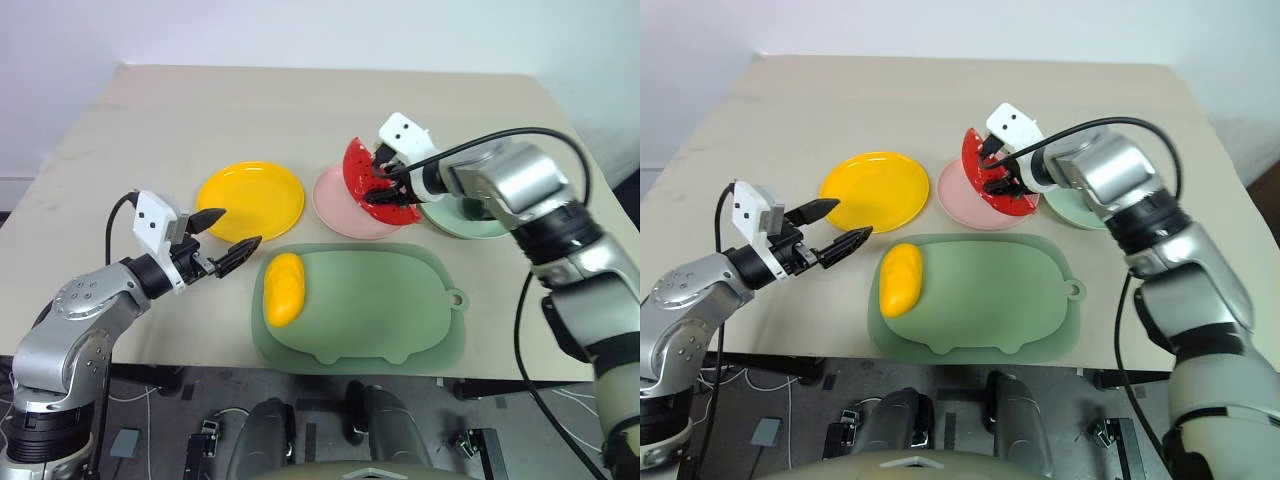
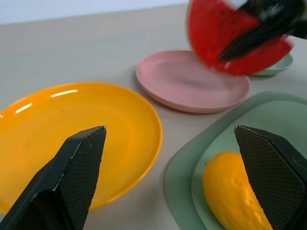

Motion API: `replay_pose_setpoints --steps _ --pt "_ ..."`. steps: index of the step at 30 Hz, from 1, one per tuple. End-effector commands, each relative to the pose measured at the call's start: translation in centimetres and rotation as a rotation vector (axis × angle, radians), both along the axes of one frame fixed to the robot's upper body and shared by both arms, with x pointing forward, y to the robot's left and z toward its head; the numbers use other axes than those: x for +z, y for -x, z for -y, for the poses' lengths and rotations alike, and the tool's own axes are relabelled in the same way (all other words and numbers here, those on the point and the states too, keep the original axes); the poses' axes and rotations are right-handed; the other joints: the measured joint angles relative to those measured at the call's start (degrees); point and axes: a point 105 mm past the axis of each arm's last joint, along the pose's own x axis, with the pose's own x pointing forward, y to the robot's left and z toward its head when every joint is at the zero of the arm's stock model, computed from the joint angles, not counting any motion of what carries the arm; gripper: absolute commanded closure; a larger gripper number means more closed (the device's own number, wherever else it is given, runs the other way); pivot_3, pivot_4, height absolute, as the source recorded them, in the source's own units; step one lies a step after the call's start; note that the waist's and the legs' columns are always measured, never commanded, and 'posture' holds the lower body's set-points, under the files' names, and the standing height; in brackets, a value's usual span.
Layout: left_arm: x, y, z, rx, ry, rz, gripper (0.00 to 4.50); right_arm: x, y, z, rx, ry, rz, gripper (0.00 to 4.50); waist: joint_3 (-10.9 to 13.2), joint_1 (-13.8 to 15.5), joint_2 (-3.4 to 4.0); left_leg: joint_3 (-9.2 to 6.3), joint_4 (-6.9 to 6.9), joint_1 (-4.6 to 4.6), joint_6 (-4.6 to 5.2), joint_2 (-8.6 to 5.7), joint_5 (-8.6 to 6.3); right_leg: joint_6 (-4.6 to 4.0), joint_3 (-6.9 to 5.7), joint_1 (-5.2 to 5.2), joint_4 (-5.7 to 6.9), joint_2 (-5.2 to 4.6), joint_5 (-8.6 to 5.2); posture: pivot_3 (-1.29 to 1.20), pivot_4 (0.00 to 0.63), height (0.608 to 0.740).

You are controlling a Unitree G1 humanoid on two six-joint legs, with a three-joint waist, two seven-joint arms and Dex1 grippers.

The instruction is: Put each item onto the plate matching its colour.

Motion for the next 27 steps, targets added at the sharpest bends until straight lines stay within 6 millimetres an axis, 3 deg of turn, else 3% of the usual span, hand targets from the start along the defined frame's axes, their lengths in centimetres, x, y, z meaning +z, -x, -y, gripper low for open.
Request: replay_pose_setpoints --steps 1,5,8,13,18,20,23,27 --pt "1.3 0.8 -0.4 0.022 -0.015 0.057 0.0 1.7 -1.4 -0.7 0.068 -0.001 0.084 1.25 0.0 -0.3 0.01 -0.01 0.0 0.0 0.0 0.0 0.0 0.0 0.0 0.0 0.01 -0.01 0.0 0.0 0.15 0.74" --pt "1.3 1.6 -0.6 0.039 -0.013 0.053 0.0 1.4 -1.8 -0.9 0.116 0.016 0.106 0.02 0.0 -0.5 0.02 0.0 -0.01 -0.01 -0.03 0.05 0.01 0.01 0.0 -0.02 0.01 -0.05 0.01 0.0 0.15 0.74" --pt "1.4 2.1 -0.6 0.05 -0.015 0.048 0.0 2.0 -1.7 -1.1 0.177 0.049 0.16 0.02 0.0 -0.5 0.04 -0.01 -0.03 0.0 -0.06 0.06 0.03 0.01 -0.01 -0.02 0.01 -0.08 0.01 0.0 0.15 0.74" --pt "1.8 2.6 -1.0 0.078 -0.017 0.027 0.0 5.4 -0.5 -1.5 0.299 0.069 0.401 0.02 0.0 -0.4 0.05 -0.05 -0.02 0.01 -0.03 0.05 0.01 0.01 -0.02 -0.01 0.05 -0.08 0.01 0.0 0.15 0.74" --pt "3.2 3.0 -1.2 0.081 0.015 0.018 0.0 7.0 0.4 0.4 0.277 0.067 0.536 0.02 0.0 -0.3 0.04 -0.07 -0.01 0.06 -0.32 0.04 0.17 0.01 -0.03 0.04 0.07 -0.09 0.01 0.0 0.15 0.74" --pt "3.5 3.1 -1.0 0.08 0.001 0.002 0.0 8.0 0.8 2.0 0.242 0.051 0.589 0.02 0.0 -0.3 0.04 -0.05 0.0 0.08 -0.32 0.03 0.17 0.01 -0.02 0.05 0.06 -0.1 0.01 0.0 0.15 0.74" --pt "3.3 3.2 -0.6 0.078 -0.03 -0.048 0.0 9.3 3.3 3.3 0.304 -0.025 0.631 0.02 0.0 -0.1 0.04 -0.07 -0.01 0.05 -0.32 0.01 0.17 0.01 -0.02 0.05 0.05 -0.1 0.01 0.0 0.15 0.74" --pt "2.6 3.4 0.2 0.071 -0.094 -0.119 0.0 8.3 7.5 4.4 0.408 -0.135 0.519 0.02 0.0 -0.2 0.04 -0.1 -0.05 0.07 -0.33 0.03 0.18 0.02 -0.02 0.07 0.02 -0.06 0.01 0.0 0.15 0.74"
